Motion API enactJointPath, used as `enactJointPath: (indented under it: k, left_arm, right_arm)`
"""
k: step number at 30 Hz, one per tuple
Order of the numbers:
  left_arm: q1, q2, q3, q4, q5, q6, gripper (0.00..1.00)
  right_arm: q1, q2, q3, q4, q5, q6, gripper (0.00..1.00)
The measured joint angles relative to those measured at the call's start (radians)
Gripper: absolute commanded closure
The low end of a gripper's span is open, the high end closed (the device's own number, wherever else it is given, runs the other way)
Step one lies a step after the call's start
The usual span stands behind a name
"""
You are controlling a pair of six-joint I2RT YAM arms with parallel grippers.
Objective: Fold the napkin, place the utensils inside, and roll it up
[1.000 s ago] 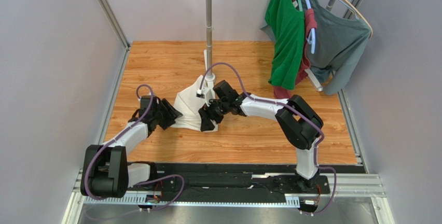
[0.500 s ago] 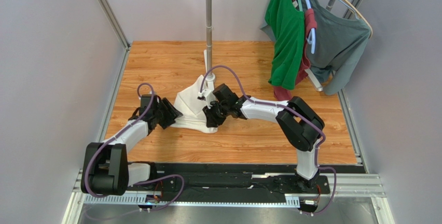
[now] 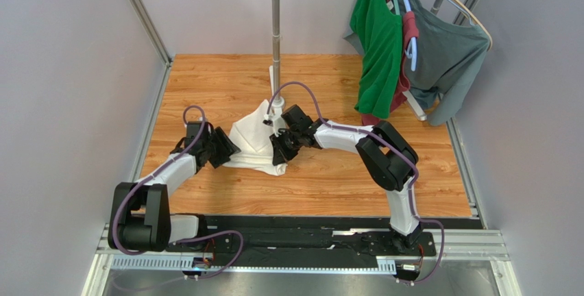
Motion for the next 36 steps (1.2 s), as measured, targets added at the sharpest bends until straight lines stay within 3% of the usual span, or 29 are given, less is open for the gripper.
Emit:
enactJointPath:
  k: [3,6,7,10,13,23,29,36]
  left_arm:
    - [0.000,0.014,0.018,-0.016,-0.001,0.014,0.37]
    - [0.000,0.025,0.029,-0.028,-0.001,0.024,0.37]
    - [0.000,0.029,0.033,-0.032,-0.001,0.029,0.37]
    - [0.000,0.038,0.042,-0.042,-0.001,0.041,0.37]
    - [0.000,0.046,0.046,-0.048,0.000,0.051,0.37]
    - [0.000,0.084,0.080,-0.064,0.003,0.089,0.37]
    - [0.000,0.104,0.100,-0.077,0.003,0.103,0.37]
    - [0.000,0.127,0.123,-0.091,0.004,0.110,0.37]
  right_arm:
    - [-0.008,0.010,0.003,0.004,-0.014,0.036,0.98]
    - [-0.011,0.010,0.003,0.006,-0.019,0.053,0.79]
    - [-0.011,0.010,0.003,0.006,-0.018,0.056,0.68]
    - [-0.012,0.010,0.002,-0.001,-0.009,0.058,0.53]
    - [-0.012,-0.014,0.002,-0.031,0.003,0.049,0.45]
    - [-0.004,-0.204,-0.002,-0.146,0.156,-0.021,0.41]
    - [0.110,-0.355,-0.088,-0.011,0.279,-0.151,0.41]
    - [0.314,-0.327,-0.145,0.179,0.364,-0.299,0.40]
